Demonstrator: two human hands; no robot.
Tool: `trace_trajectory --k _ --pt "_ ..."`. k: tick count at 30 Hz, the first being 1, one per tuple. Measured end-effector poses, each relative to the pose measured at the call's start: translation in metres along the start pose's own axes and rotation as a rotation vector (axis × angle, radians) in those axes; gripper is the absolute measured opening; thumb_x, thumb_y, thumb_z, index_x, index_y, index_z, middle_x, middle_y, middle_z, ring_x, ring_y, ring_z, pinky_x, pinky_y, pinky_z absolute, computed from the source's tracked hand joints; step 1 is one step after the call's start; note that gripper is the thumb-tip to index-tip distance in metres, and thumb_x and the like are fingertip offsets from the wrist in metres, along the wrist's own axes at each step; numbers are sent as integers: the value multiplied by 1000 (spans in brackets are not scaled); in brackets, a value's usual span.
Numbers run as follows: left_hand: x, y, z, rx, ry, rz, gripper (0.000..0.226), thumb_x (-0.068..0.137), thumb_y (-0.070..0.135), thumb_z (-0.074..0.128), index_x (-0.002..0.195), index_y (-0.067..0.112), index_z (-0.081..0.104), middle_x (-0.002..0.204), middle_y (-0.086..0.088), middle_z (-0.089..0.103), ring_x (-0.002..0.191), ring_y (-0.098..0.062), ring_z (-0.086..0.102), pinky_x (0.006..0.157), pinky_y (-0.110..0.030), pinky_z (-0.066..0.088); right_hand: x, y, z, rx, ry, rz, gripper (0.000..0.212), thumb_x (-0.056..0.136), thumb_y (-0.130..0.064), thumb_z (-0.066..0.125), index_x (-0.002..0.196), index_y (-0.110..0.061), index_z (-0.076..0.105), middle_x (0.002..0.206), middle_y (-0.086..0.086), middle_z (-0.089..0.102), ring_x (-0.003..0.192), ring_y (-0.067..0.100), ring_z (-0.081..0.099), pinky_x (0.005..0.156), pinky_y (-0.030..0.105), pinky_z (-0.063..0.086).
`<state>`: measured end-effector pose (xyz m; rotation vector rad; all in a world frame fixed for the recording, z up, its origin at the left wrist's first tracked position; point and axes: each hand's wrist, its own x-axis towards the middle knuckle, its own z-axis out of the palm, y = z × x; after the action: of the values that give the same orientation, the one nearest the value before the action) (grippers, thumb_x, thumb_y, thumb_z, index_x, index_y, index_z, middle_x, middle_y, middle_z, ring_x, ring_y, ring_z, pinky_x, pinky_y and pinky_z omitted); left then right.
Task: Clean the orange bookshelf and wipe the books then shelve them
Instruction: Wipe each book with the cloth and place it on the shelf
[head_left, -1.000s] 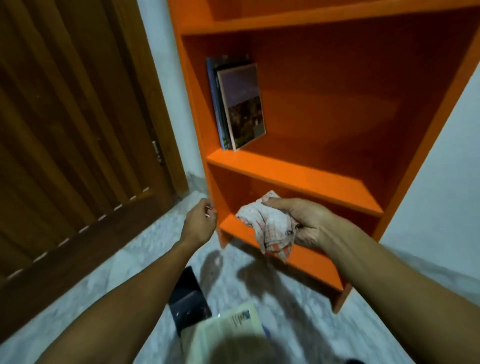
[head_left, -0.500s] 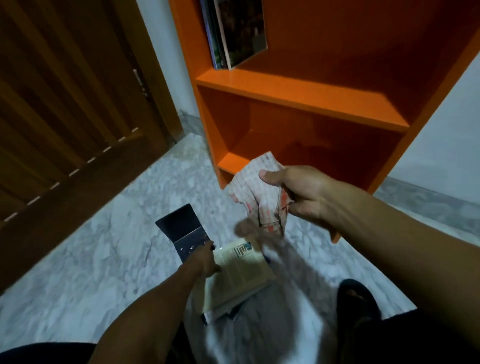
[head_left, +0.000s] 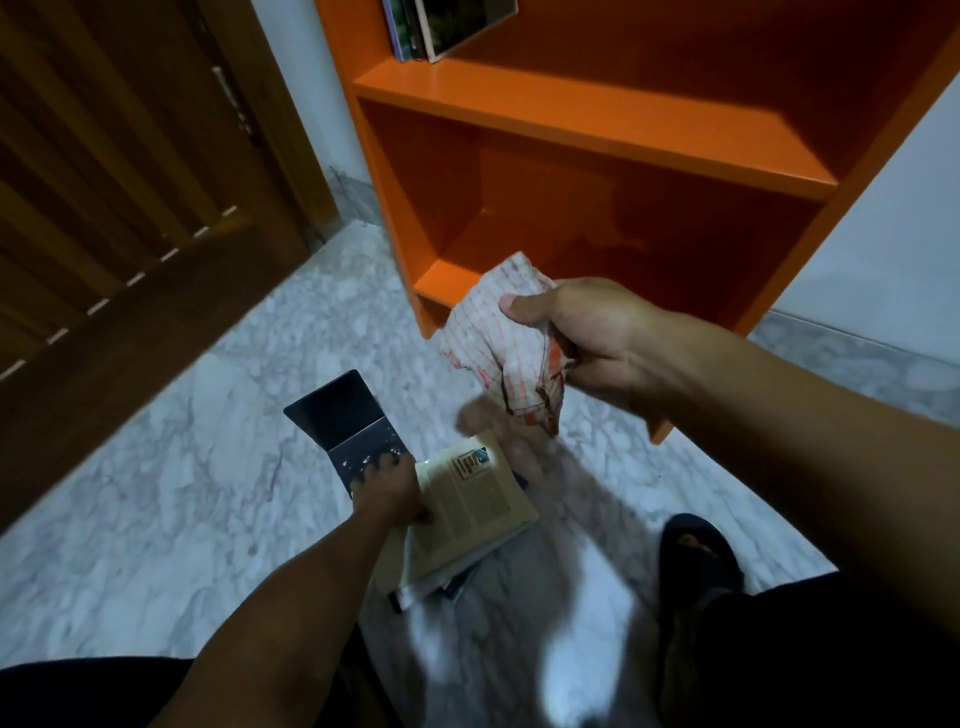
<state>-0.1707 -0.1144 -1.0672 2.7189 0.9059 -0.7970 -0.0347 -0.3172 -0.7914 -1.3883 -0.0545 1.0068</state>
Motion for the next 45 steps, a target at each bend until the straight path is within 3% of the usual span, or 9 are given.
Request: trace_trajectory --k 7,20,25,29,32,35,40,43,45 --pt "-8 1 3 -14 30 -18 99 65 49 85 146 19 36 144 -11 41 135 -33 36 110 -51 35 -4 2 3 -8 22 -10 26 95 0 57 120 3 62 114 20 71 102 35 71 95 52 53" --pt "-13 -12 -30 -284 -14 120 16 87 40 65 96 27 63 105 3 68 95 -19 62 82 -32 53 -3 -5 -11 25 59 -47 44 94 -2 59 138 -3 50 120 19 69 104 36 70 96 55 52" --pt "-26 -30 -83 -604 25 180 13 93 29 66 99 17 66 101 -2 70 93 -21 67 84 -37 55 -5 -4 -15 -33 115 -41 35 98 -5 55 133 -3 54 116 20 70 103 36 69 92 53 54" --pt "-54 -56 -134 -865 -41 212 18 97 28 61 113 19 64 109 0 75 95 -21 74 89 -45 59 11 8 -20 -149 170 -6 65 94 -16 61 151 -11 30 145 19 51 119 38 58 100 58 47" --pt "-80 -80 -175 -1015 -61 247 27 97 28 61 120 14 61 113 -4 75 99 -29 73 93 -56 55 15 14 -20 -175 292 -33 52 100 -9 51 149 -6 32 138 29 53 117 46 58 101 59 45" --pt "-111 -92 -210 -1181 -99 311 49 89 37 69 131 14 56 124 -10 70 110 -37 68 93 -60 53 21 28 -22 -142 379 -48 48 100 -9 47 147 -10 37 128 29 59 105 38 64 94 50 51" --pt "-159 -80 -243 -1345 -74 449 40 96 29 60 134 18 54 124 -15 69 112 -38 67 86 -51 59 21 46 3 -11 323 -59 28 101 -12 44 127 -10 54 115 20 66 88 34 67 64 39 59" --pt "-174 -53 -247 -1351 -8 476 37 97 26 55 132 16 55 122 -14 69 111 -37 67 94 -56 54 12 46 26 195 176 -54 45 106 -29 43 150 -24 37 144 9 54 119 39 60 93 60 51" --pt "-176 -33 -248 -1335 14 480 33 100 24 52 132 16 56 122 -14 69 111 -36 68 96 -55 53 5 38 28 267 85 -80 46 102 -49 43 141 -27 52 132 8 65 113 39 65 95 63 50"
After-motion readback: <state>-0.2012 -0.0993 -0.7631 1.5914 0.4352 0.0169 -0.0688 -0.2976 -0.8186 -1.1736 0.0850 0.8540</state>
